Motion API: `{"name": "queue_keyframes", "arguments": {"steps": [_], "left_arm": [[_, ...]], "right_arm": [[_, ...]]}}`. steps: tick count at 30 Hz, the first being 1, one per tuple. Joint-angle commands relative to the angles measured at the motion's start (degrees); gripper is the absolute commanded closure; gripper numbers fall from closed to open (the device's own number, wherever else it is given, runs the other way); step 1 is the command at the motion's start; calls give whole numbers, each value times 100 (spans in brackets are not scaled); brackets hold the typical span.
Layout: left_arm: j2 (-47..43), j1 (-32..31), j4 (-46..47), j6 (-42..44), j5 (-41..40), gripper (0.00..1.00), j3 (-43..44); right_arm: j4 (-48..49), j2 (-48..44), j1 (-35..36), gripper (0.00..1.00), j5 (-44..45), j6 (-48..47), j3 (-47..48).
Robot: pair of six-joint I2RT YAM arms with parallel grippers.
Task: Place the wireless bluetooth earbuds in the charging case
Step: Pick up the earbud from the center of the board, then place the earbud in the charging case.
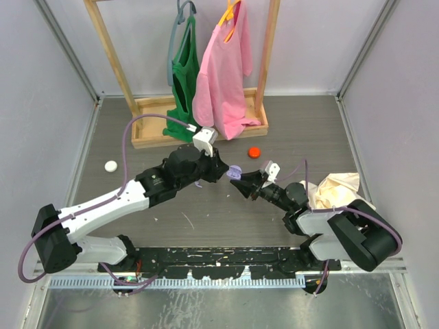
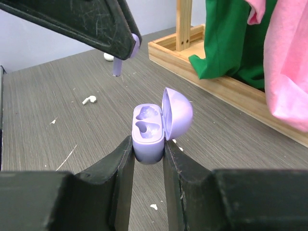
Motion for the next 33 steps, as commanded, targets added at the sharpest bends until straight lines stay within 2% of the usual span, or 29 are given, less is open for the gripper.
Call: {"name": "queue_keyframes", "arguments": {"steps": [1, 18, 21, 33], "left_arm": [[-99, -86, 868, 94, 364, 82, 17], [93, -510, 1901, 1101, 233, 82, -274], [320, -541, 1944, 1228, 248, 83, -269], [327, -597, 2060, 1509, 226, 83, -451]], "right_arm": [[1166, 178, 34, 99, -278, -102, -50], [1376, 159, 34, 99, -309, -103, -128], [1376, 155, 35, 99, -323, -103, -132], [1365, 109, 32, 99, -283, -124, -151]]}}
